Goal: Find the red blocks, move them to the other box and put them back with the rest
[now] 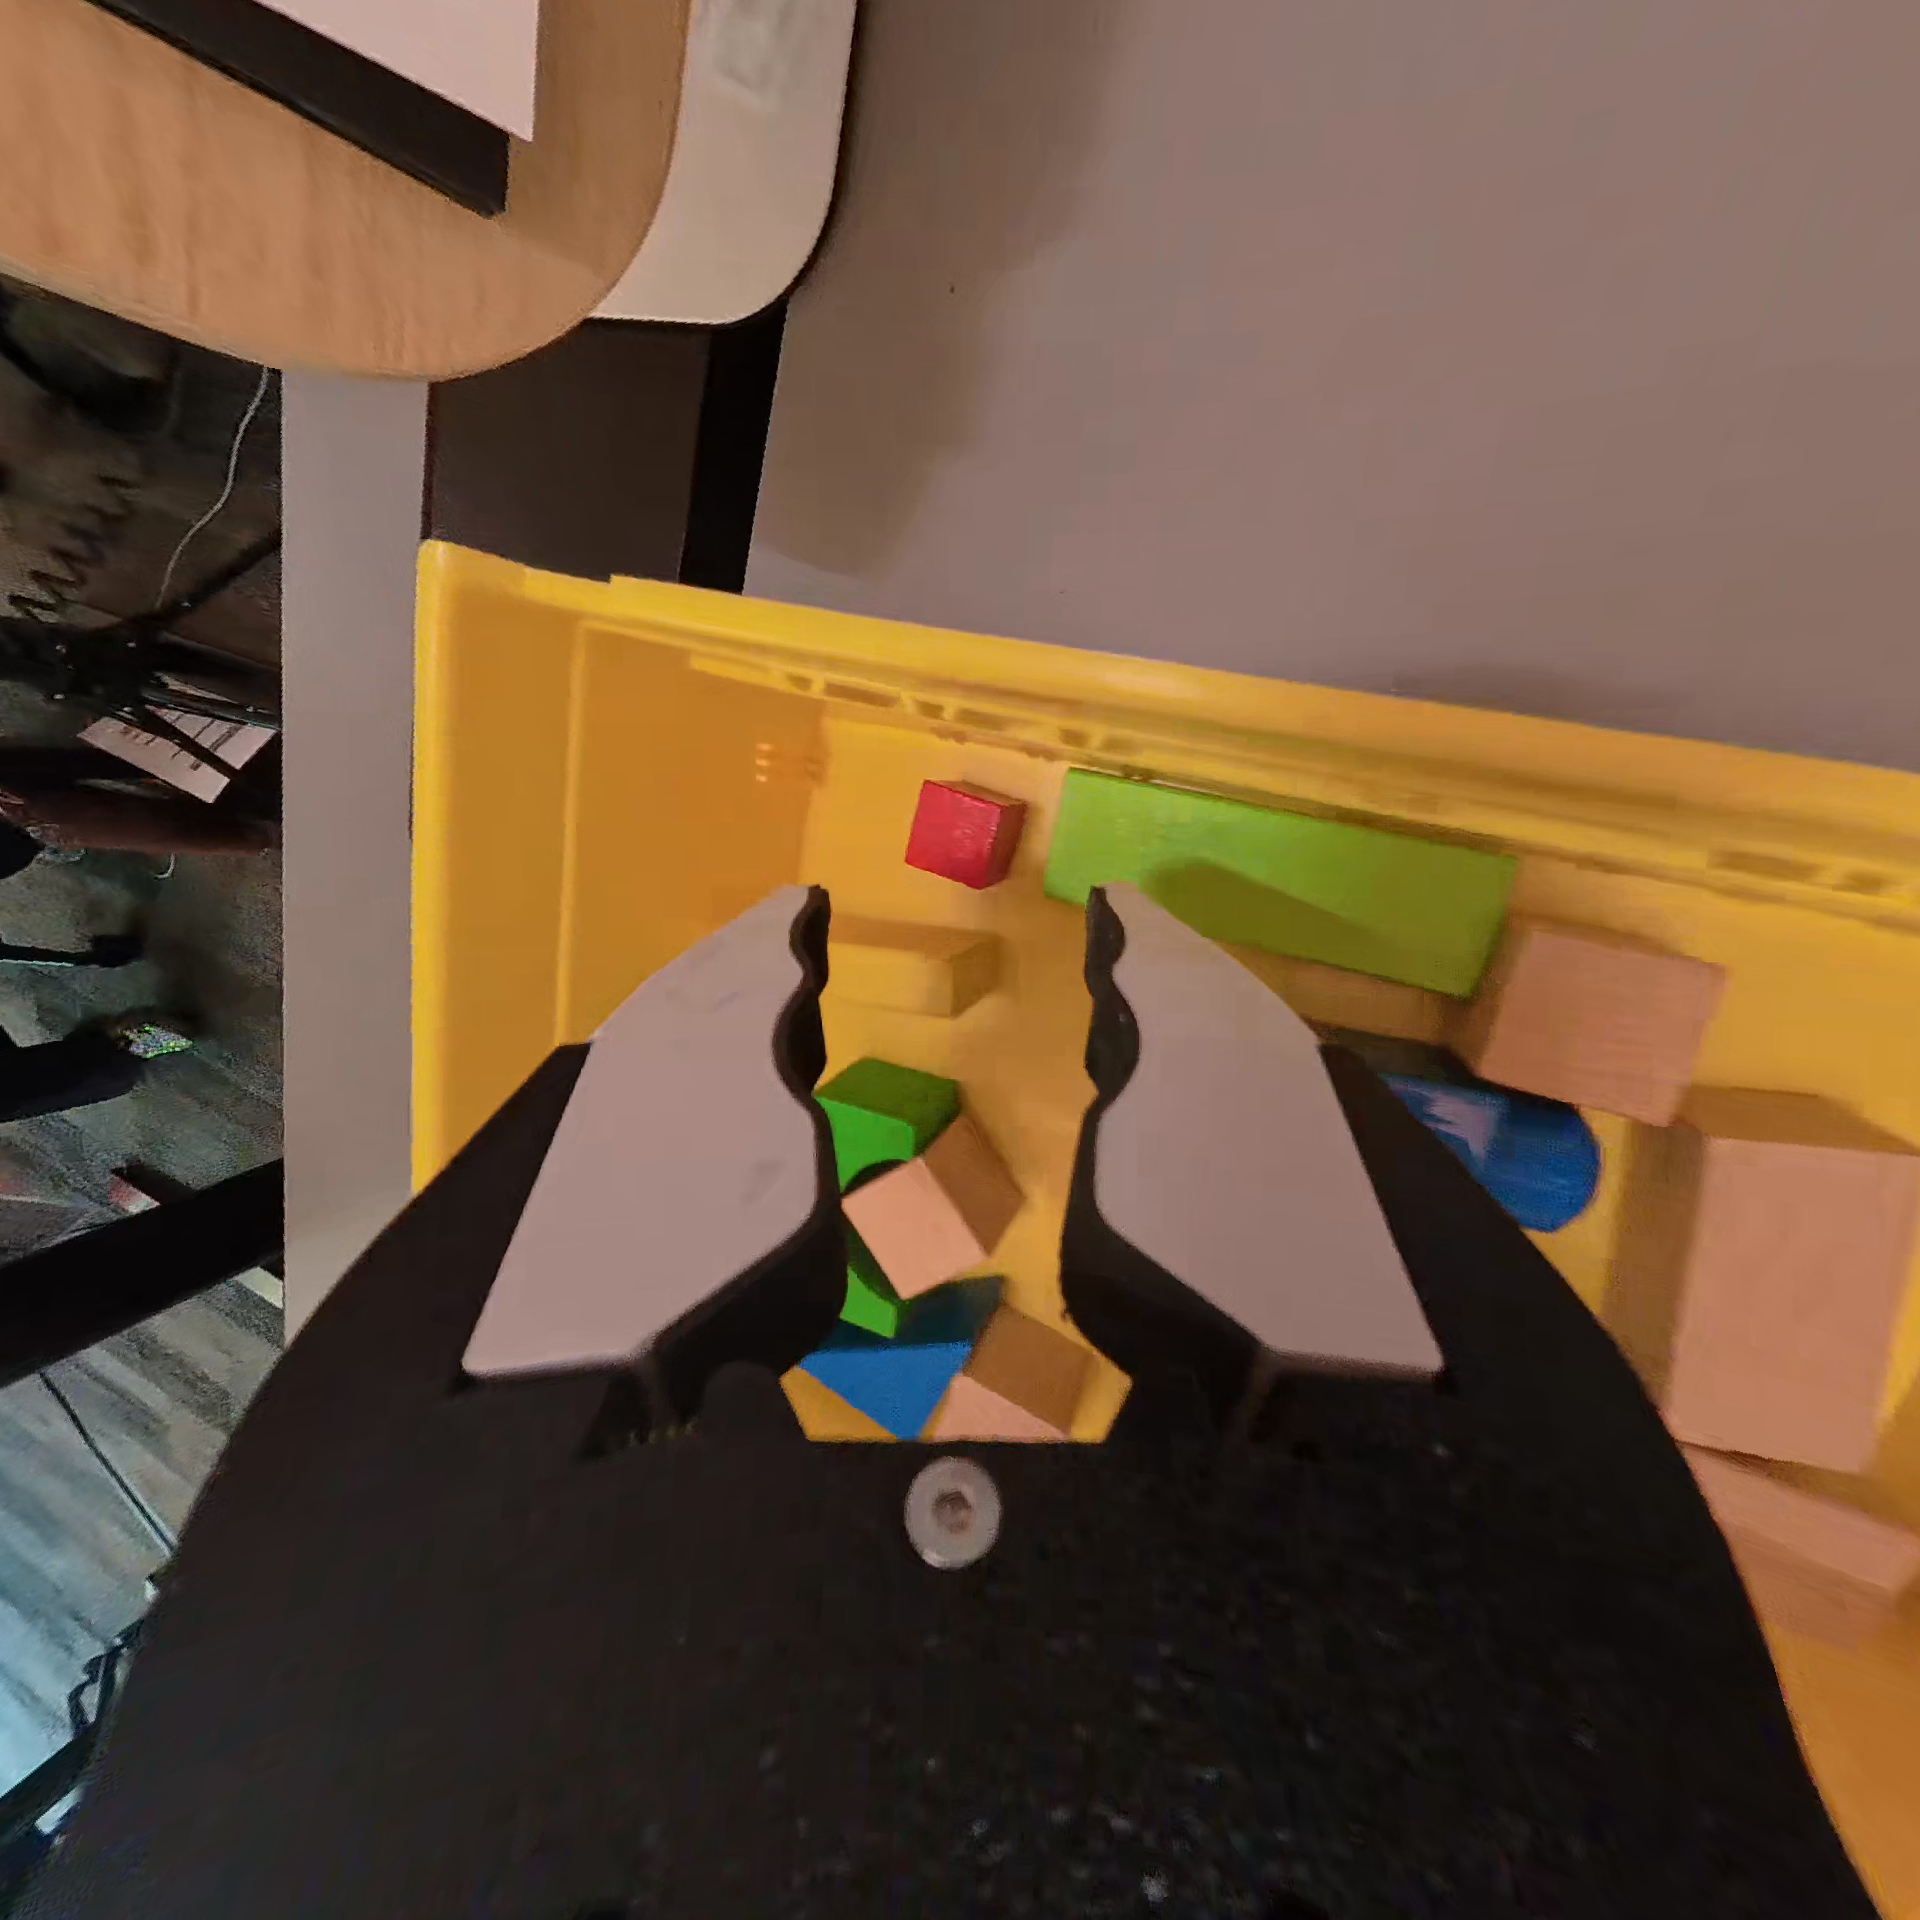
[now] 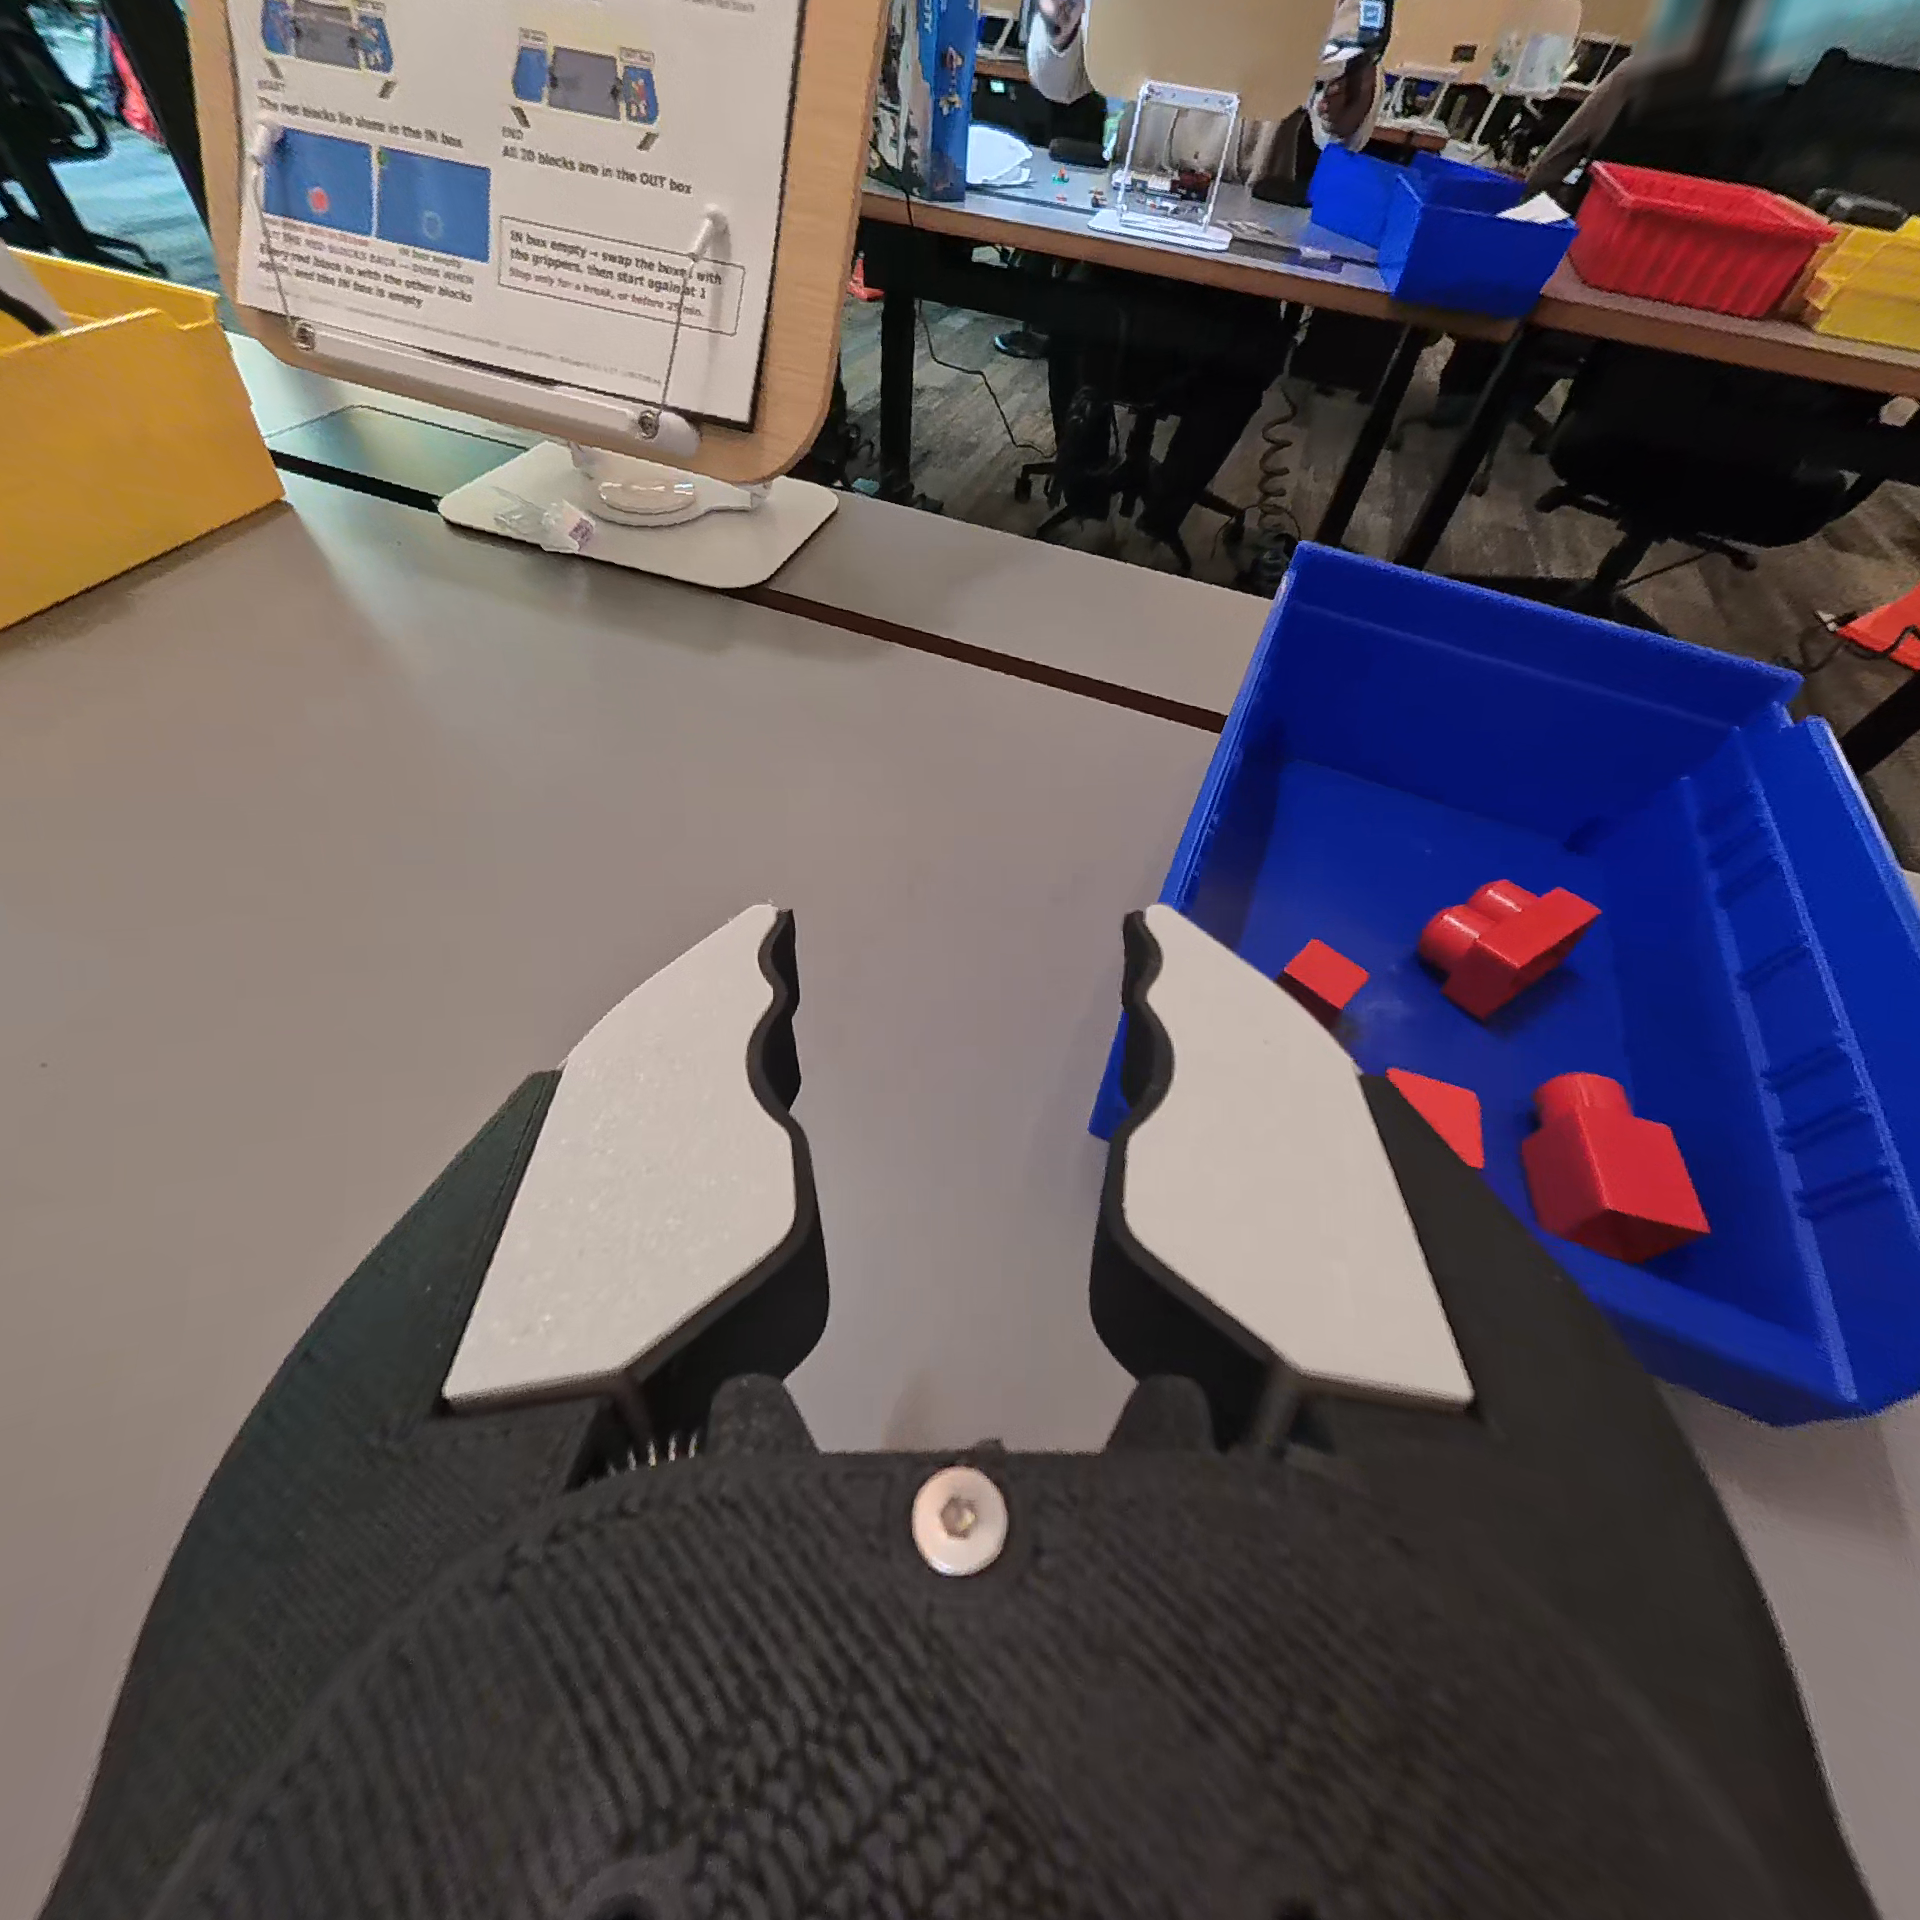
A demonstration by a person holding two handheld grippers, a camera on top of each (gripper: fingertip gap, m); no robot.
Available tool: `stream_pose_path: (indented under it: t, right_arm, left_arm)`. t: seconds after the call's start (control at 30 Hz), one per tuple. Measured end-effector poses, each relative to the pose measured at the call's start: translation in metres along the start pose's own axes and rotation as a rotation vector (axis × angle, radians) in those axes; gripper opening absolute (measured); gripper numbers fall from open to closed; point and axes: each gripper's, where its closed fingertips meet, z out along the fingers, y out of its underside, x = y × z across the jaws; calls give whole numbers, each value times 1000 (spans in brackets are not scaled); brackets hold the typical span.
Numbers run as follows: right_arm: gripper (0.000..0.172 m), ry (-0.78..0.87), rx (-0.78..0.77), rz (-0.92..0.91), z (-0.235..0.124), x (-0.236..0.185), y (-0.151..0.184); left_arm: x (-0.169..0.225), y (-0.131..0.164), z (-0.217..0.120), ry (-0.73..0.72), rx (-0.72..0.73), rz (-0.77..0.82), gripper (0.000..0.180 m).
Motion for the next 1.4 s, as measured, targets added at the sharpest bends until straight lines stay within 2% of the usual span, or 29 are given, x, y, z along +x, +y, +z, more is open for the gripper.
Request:
stream_pose_path:
  t: [0.33, 0.53, 0.7, 0.8, 0.97, 1.13, 1.27, 1.4]
  right_arm:
    - [61, 2, 11, 48, -22, -21, 15]
    - [61, -32, 11, 74, -19, -36, 22]
    - [61, -48, 1, 88, -12, -42, 29]
    - [60, -58, 29, 83, -10, -45, 23]
    - [67, -73, 75, -9, 0, -57, 8]
    - [75, -112, 206, -223, 19, -87, -27]
    - [75, -133, 350, -385, 33, -116, -65]
    - [70, -174, 520, -525, 39, -146, -100]
  left_arm:
    - [-3, 13, 40, 117, -98, 38, 41]
    - [-3, 18, 56, 100, -135, 49, 25]
    - [-5, 12, 51, 86, -107, 24, 21]
    - [-18, 8, 26, 13, -67, -7, 21]
    - [-30, -16, -47, -85, 166, -203, 21]
    - [2, -82, -131, -54, 599, -435, 21]
    - [60, -150, -170, 109, 915, -581, 21]
    - [119, -209, -180, 337, 1149, -683, 21]
